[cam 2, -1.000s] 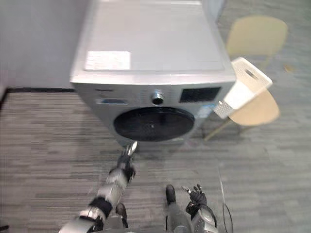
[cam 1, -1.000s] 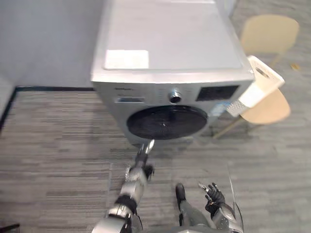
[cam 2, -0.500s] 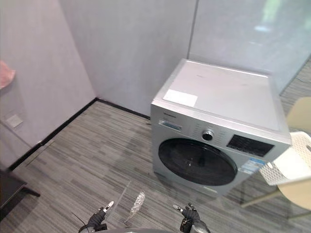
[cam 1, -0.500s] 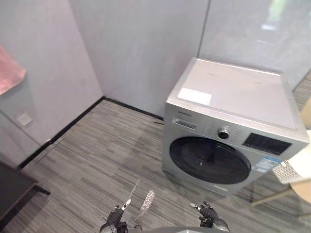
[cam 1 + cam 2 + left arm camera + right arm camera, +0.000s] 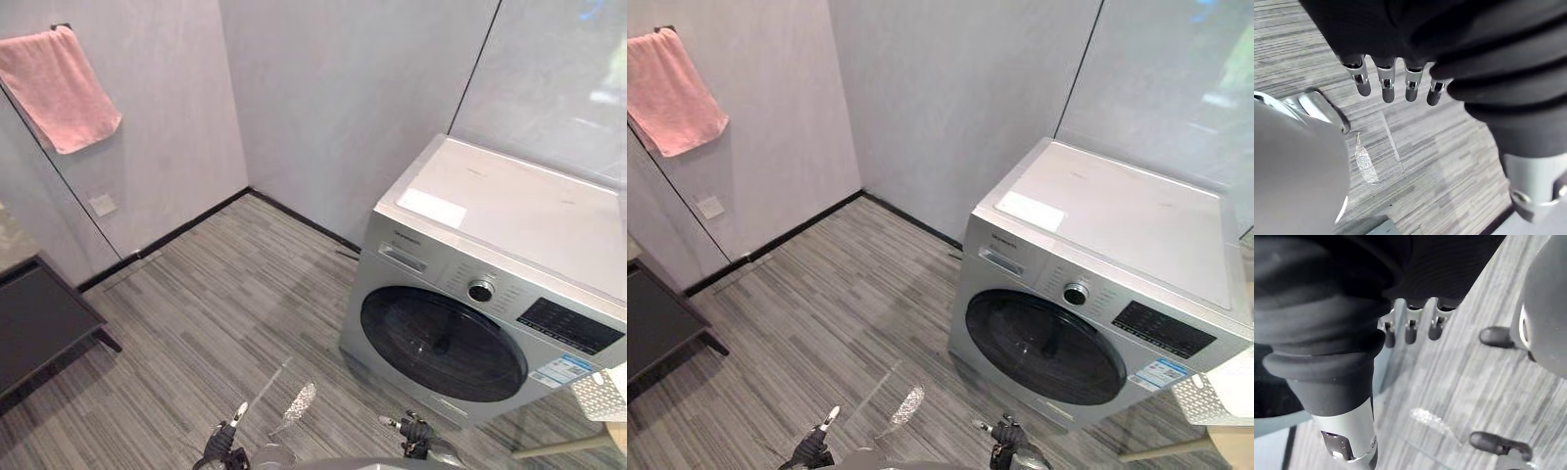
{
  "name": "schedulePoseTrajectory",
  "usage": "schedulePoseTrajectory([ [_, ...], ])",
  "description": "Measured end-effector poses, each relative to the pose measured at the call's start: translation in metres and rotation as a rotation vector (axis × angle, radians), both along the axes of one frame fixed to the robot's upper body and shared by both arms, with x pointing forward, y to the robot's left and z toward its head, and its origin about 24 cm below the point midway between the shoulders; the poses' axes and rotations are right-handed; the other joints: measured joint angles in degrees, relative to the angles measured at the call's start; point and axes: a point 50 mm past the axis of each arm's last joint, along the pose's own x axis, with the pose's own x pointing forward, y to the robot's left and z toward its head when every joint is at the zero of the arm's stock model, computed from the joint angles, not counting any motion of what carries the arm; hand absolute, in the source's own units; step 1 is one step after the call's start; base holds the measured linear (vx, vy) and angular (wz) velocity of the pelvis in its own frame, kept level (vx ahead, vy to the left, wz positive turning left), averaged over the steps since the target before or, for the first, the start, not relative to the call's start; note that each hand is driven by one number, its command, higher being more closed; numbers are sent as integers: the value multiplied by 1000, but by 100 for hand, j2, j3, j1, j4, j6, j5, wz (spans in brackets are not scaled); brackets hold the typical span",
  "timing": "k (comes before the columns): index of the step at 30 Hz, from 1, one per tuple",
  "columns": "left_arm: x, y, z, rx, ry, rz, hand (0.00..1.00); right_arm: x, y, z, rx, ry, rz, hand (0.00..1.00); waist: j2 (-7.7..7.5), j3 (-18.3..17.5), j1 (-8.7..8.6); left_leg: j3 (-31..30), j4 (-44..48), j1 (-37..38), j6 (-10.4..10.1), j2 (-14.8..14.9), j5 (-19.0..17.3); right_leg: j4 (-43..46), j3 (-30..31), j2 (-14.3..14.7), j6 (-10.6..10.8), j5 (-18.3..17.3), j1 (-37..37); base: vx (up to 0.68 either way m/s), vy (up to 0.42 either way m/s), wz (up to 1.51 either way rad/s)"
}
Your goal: Pick up the laundry basket with both hands and put the clothes into the washing machine.
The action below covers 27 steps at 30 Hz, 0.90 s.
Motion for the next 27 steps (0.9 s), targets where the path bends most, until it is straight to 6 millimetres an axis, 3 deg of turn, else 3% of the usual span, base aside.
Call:
schedulePoseTrajectory([
  [1,0,0,0,-8,-9,31,0,1,-4,1,-10,-2,-6,0,8,54,106,200,191,-137,-40,-16,225,-88,56,-30,-39,30,-1,-106,-9,-16],
  [3,-5,-2,-1,-20,-1,48,0,4,-7,2,-18,-12,-13,0,46,57,97,585,-49,-217,-42,28,276,-205,20,-84,-41,31,-46,-33,-1,12],
  [6,-13,-15,-5,-54,19,70,0,15,-16,6,-52,-43,9,0,321,-7,100,1643,-1131,-25,388,162,-19,-253,-15,-167,95,121,-319,13,92,34],
  [8,-17,-15,-5,-42,40,52,0,24,-6,9,-33,-70,32,0,243,-10,259,2225,-1577,51,595,96,182,-401,58,-391,245,325,-403,125,99,2],
  [12,-25,-7,-6,-20,61,61,0,26,16,9,17,-75,51,0,-45,-49,403,2286,-1543,307,749,-283,-161,-262,-15,-809,413,220,-142,213,143,11],
  [13,-25,-3,-5,-10,63,56,0,25,20,9,28,-73,52,0,-182,-150,399,2219,-1589,377,803,-428,-270,101,-103,-994,418,92,-161,248,121,36],
  [15,-15,-4,-3,3,44,-8,0,23,22,9,28,-73,69,0,-217,-214,383,1999,-1681,698,904,-556,-361,1680,-54,-1352,503,17,-524,255,147,55],
  [16,-10,-2,-1,14,30,-37,0,22,22,8,29,-72,68,0,-257,-234,370,1881,-1679,766,932,-621,-379,2255,43,-1479,475,43,-701,257,167,92],
  [17,4,2,4,46,-4,-100,0,21,24,8,34,-68,65,0,-421,-231,318,1581,-1586,868,1000,-843,-427,3417,510,-1701,516,324,-1094,292,127,122],
  [18,17,3,8,65,-36,-132,0,19,26,7,39,-65,61,0,-583,-213,217,1259,-1472,925,1049,-994,-471,4196,971,-1723,536,841,-1432,434,49,208],
  [19,33,-1,12,71,-73,-162,0,17,27,7,51,-60,35,0,-687,-152,16,747,-1302,993,1111,-1065,-510,5361,1548,-1502,681,705,-1858,380,-24,202],
  [20,39,-8,13,56,-89,-174,0,16,27,6,52,-57,28,0,-706,-155,16,509,-1295,1085,1125,-1088,-519,5812,1791,-1297,682,481,-2106,298,-65,173],
  [22,47,-22,14,27,-118,-186,0,15,19,8,36,-75,-5,0,-605,-144,40,22,-1335,1273,1134,-1108,-530,6021,1855,-1106,459,201,-2498,222,-52,136],
  [24,51,-37,14,-14,-128,-185,0,14,11,8,21,-82,-27,0,-433,-153,-68,-587,-1306,1320,1128,-1151,-624,5348,1898,-1140,81,2,-2728,223,-80,154],
  [26,49,-38,13,-16,-123,-184,0,12,10,8,22,-78,-35,0,-358,-144,-150,-1241,-1259,1355,1007,-1187,-704,3790,2569,-897,-134,-128,-2570,231,-198,159],
  [27,47,-34,12,-7,-113,-180,0,11,10,8,23,-75,-37,0,-337,-142,-198,-1548,-1166,1287,914,-1190,-784,3115,2942,-752,-125,-122,-2391,203,-270,199],
])
